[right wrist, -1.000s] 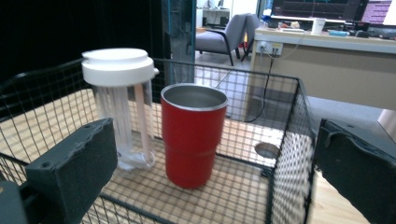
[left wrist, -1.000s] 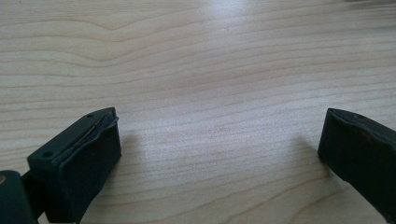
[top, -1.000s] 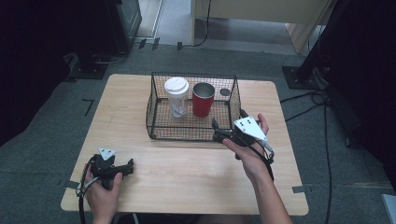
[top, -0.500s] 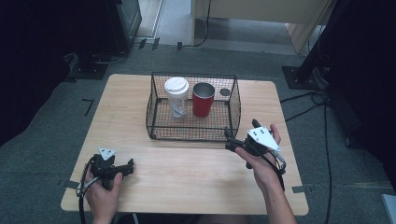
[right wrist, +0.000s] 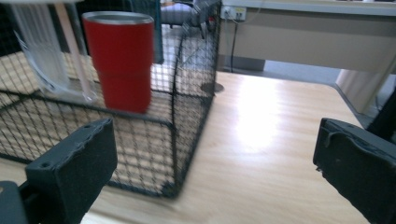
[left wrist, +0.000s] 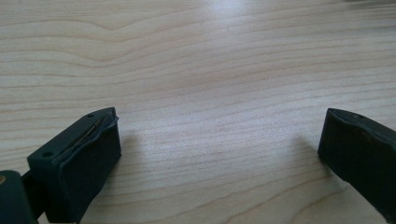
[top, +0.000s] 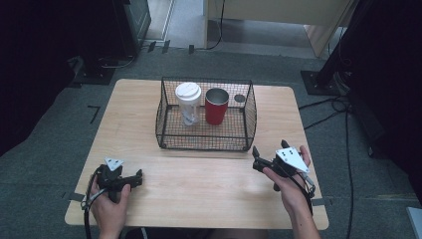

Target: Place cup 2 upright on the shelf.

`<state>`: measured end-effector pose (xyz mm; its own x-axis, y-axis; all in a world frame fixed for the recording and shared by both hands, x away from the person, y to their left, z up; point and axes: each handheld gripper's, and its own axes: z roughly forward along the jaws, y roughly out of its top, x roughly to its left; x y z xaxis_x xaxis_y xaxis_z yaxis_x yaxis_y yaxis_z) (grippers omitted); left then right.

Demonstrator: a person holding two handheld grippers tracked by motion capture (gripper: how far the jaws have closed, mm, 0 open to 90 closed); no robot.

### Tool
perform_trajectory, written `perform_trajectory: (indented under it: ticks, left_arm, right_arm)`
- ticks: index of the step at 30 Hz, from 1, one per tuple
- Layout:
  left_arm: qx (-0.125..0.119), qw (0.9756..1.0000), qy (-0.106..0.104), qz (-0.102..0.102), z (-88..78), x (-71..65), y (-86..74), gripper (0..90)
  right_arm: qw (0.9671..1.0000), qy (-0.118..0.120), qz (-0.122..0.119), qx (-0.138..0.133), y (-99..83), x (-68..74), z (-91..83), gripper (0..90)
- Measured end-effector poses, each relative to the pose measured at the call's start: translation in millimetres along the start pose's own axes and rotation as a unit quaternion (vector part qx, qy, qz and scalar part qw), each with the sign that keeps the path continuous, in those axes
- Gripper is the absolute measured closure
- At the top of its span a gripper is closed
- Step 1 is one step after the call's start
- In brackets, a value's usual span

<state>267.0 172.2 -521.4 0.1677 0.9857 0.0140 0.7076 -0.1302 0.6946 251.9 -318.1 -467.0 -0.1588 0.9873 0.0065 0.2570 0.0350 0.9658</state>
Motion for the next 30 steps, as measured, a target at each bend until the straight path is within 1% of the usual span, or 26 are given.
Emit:
perform_trajectory:
  ticks: [5, 8, 17, 20, 21, 22, 24, 25, 26, 27, 28, 30]
  left_arm:
    - [0.001, 1.0, 0.0, 0.001, -0.1, 0.1, 0.0, 0.0]
    - [0.001, 1.0, 0.0, 0.001, -0.1, 0.1, 0.0, 0.0]
    - [0.001, 1.0, 0.0, 0.0, -0.1, 0.0, 0.0, 0.0]
    - [0.001, 1.0, 0.0, 0.001, -0.1, 0.1, 0.0, 0.0]
    - [0.001, 1.0, 0.0, 0.001, -0.1, 0.1, 0.0, 0.0]
    - [0.001, 1.0, 0.0, 0.001, -0.1, 0.1, 0.0, 0.0]
    - [0.001, 1.0, 0.0, 0.001, -0.1, 0.1, 0.0, 0.0]
    - [0.001, 1.0, 0.0, 0.001, -0.1, 0.1, 0.0, 0.0]
    - [0.001, 1.0, 0.0, 0.001, -0.1, 0.1, 0.0, 0.0]
    - [0.001, 1.0, 0.0, 0.001, -0.1, 0.1, 0.0, 0.0]
    - [0.001, 1.0, 0.0, 0.001, -0.1, 0.1, 0.0, 0.0]
    - [0.001, 1.0, 0.0, 0.001, -0.1, 0.1, 0.0, 0.0]
  right_arm:
    - [0.9998, -0.015, 0.007, 0.014, -18.1, -16.1, -7.7, 0.0]
    - [0.9993, -0.026, 0.004, 0.025, -27.8, -26.0, -11.7, 0.0]
    - [0.9975, -0.047, 0.012, 0.051, -49.7, -50.6, -22.7, 0.0]
    - [0.9966, -0.052, 0.008, 0.064, -56.2, -56.4, -25.7, 0.0]
    - [0.9957, -0.053, 0.006, 0.075, -58.2, -58.4, -27.0, 0.0]
    - [0.9953, -0.053, 0.005, 0.08, -59.5, -59.7, -27.6, 0.0]
    - [0.9944, -0.06, 0.002, 0.087, -63.4, -63.3, -29.5, 0.0]
    - [0.9941, -0.061, 0.003, 0.09, -64.6, -64.7, -30.2, 0.0]
    - [0.9934, -0.061, 0.008, 0.097, -65.1, -66.9, -31.4, 0.0]
    - [0.9933, -0.062, 0.014, 0.096, -65.5, -68.7, -32.9, 0.0]
    - [0.9934, -0.063, 0.015, 0.094, -65.9, -70.3, -34.4, 0.0]
    - [0.992, -0.07, 0.011, 0.104, -66.9, -73.0, -37.3, 0.0]
